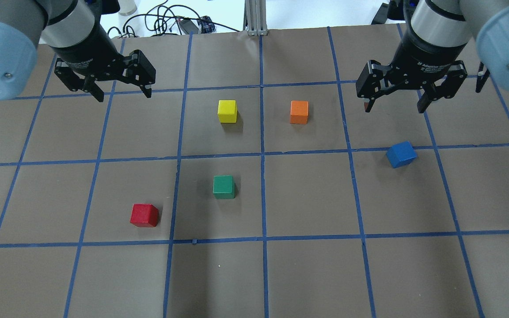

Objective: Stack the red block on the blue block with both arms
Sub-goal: 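Lower the left gripper toward the red cube nearest the robot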

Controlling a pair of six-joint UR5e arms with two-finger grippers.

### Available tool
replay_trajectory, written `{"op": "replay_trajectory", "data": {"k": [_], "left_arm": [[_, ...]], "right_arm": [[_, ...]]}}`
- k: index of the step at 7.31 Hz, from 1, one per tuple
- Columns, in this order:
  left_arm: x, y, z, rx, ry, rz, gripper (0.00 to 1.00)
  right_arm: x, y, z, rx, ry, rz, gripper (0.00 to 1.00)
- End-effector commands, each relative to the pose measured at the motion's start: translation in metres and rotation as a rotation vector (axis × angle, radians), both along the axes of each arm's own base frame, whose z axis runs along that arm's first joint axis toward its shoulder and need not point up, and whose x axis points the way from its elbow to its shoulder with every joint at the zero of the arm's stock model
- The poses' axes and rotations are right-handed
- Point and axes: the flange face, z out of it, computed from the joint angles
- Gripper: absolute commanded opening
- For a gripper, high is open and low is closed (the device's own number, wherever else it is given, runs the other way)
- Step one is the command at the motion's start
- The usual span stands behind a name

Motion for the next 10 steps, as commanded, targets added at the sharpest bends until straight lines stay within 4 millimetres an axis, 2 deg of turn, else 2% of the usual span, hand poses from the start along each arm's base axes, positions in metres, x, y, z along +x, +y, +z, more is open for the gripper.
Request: {"op": "replay_trajectory", "data": {"k": [1,2,5,6,8,9,10], "left_arm": [[0.001,0.005,0.001,-0.001,-0.014,-0.037,1.00],[0.001,-0.001,-0.001,0.001,-0.017,-0.037,1.00],[0.001,0.001,-0.006,0.012,-0.019,-0.042,1.00],[0.000,0.013,-0.004,0.027,-0.023,-0.080,1.00],[0.007,0.046,-0.055,0.160,-0.025,-0.106,1.00],[0.017,0.064,-0.096,0.246,-0.046,-0.098,1.00],[0.028,0.073,-0.125,0.290,-0.036,-0.132,1.00]], "right_arm": [[0.000,0.000,0.000,0.001,0.002,0.000,1.00],[0.000,0.000,0.000,0.001,0.002,0.000,1.00],[0.000,0.000,0.000,0.001,0.004,0.000,1.00],[0.000,0.000,0.000,0.001,0.004,0.000,1.00],[-0.001,0.001,0.000,0.000,0.010,0.000,1.00],[-0.001,0.001,0.000,0.001,0.012,0.000,1.00],[-0.001,0.001,0.000,0.000,0.013,0.000,1.00]]}}
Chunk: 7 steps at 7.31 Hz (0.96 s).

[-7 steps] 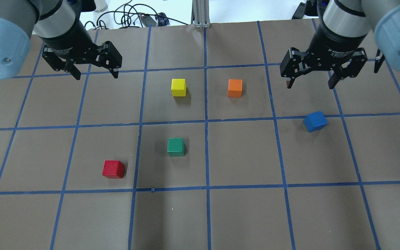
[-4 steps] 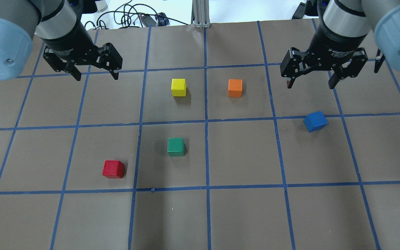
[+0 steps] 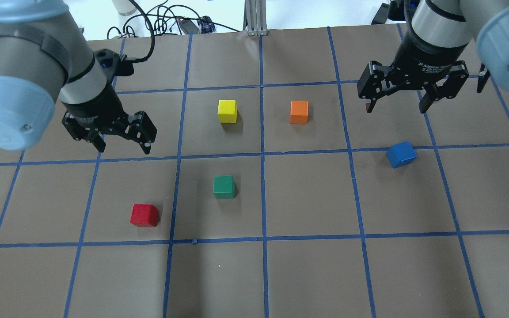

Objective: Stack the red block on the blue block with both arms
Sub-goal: 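Close the left gripper on the red cube and lift it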

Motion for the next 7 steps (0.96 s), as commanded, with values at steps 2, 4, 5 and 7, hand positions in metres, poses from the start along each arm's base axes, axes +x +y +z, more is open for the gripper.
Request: {"op": "replay_trajectory", "data": {"k": [2,4,5,7], "left_arm": [[0.043,0.030,-0.110,0.092,0.024,-0.034,1.00],[0.053,0.061,-0.172,0.044,0.030,-0.066,1.00],[0.052,0.067,-0.194,0.022,0.032,-0.063,1.00],[0.049,0.065,-0.219,0.018,0.059,-0.051,1.00]], "right_arm": [[0.000,0.000,-0.001,0.002,0.002,0.000,1.00],[-0.001,-0.001,-0.002,0.004,0.004,0.000,1.00],[-0.001,0.000,-0.001,0.001,0.002,0.002,1.00],[-0.001,0.000,-0.001,-0.001,0.004,0.002,1.00]]}}
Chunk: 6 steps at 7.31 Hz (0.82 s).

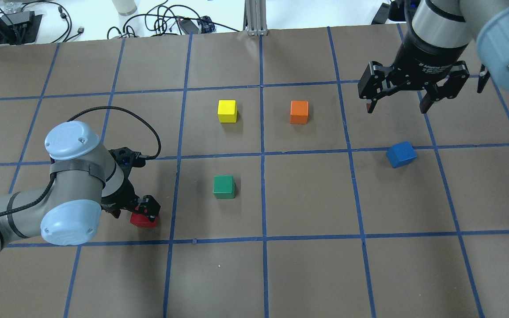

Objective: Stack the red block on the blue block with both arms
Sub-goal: 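Close the left gripper on the red cube and lift it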

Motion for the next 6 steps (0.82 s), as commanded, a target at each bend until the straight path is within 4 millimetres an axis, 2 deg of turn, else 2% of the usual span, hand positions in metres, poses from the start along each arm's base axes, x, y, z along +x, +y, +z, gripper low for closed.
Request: {"op": "replay_trajectory", "data": {"k": [1,2,3,5,6], "left_arm": [[-0.002,-0.001,-0.021,0.004,0.024,0.011,0.92],[0.001,-0.004,-0.015,-0.009,0.009,0.012,0.16],[0.001,-0.007,-0.012,-0.019,0.007,0.014,0.00],[-0.011,-0.034,0.026,-0.100,0.042,0.059,0.00],[-0.033,-0.046,0.040,-0.136,0.072,0.027,0.00]], "right_arm": [[0.000,-0.001,0.000,-0.001,-0.005,0.000,1.00],[0.001,0.000,0.001,-0.005,-0.013,-0.002,1.00],[0.001,0.000,0.001,-0.005,-0.008,-0.002,1.00],[0.001,-0.001,0.000,-0.006,-0.013,-0.002,1.00],[0.001,-0.001,0.000,-0.006,-0.013,-0.002,1.00]]}}
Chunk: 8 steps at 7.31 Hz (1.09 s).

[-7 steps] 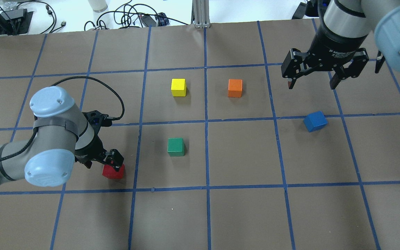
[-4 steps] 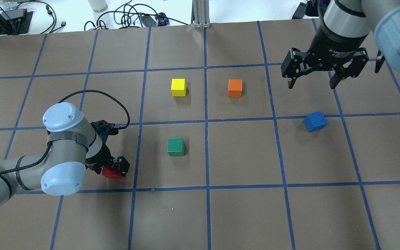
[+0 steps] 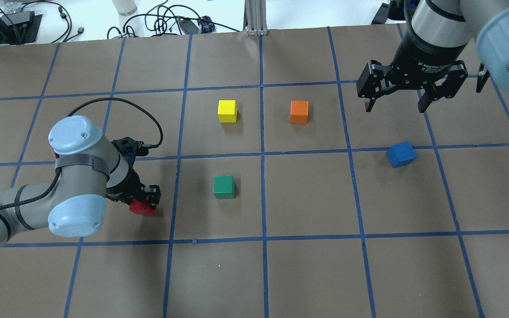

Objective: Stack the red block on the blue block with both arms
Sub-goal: 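Carry the red cube with the left gripper toward the table center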

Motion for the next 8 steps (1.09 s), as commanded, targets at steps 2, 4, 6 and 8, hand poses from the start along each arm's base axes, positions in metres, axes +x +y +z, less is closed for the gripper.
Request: {"op": "replay_trajectory", "data": {"k": [2,4,6,8], "left_arm": [[-0.094,-0.040,0.059,-0.114,0.043,-0.035,0.00],[-0.168,-0.061,0.078,-0.146,0.096,-0.019,0.00],[-0.227,-0.074,0.066,-0.141,0.104,-0.050,0.00],[-0.249,-0.103,0.029,-0.135,0.105,-0.011,0.00]], "right_arm": [[-0.001,0.000,0.000,0.000,0.007,0.000,1.00],[-0.001,0.000,0.000,-0.002,0.007,0.002,1.00],[0.000,-0.001,-0.001,-0.002,-0.001,0.000,1.00],[-0.002,0.000,-0.001,0.009,0.016,0.000,1.00]]}}
